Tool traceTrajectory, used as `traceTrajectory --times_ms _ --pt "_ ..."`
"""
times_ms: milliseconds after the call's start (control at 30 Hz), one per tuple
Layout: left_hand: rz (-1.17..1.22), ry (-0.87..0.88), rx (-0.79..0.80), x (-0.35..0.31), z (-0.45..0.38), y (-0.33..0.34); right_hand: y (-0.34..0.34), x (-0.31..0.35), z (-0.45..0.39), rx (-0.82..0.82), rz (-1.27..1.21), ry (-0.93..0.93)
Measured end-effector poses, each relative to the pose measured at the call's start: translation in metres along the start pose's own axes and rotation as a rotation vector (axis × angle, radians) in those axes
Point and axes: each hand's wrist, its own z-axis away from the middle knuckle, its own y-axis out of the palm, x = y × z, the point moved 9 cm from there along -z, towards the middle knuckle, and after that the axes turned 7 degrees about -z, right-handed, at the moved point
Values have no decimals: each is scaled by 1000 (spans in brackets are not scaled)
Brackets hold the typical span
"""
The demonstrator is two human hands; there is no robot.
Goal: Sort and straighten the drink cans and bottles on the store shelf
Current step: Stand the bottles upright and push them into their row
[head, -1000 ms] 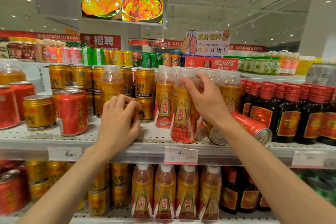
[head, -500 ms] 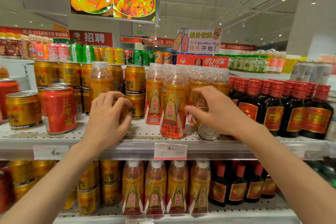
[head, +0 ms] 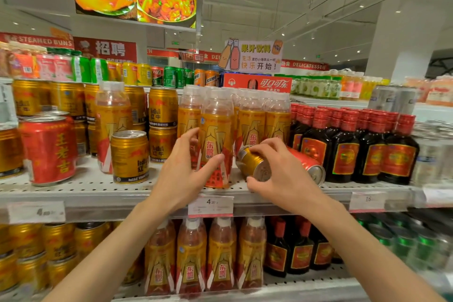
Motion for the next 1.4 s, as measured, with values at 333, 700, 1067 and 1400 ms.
traceTrajectory --times_ms 333,700,1067,1400 --pt "135 -123 109 19 -1 10 -23 -5 -30 -61 -179 95" --pt "99 -110 114 14 0 11 -19 3 -18 -18 -41 -34" --pt "80 -108 124 15 1 12 -25 -49 43 -213 182 63" --pt "75 -109 120 13 3 9 -49 -55 40 -266 -62 73"
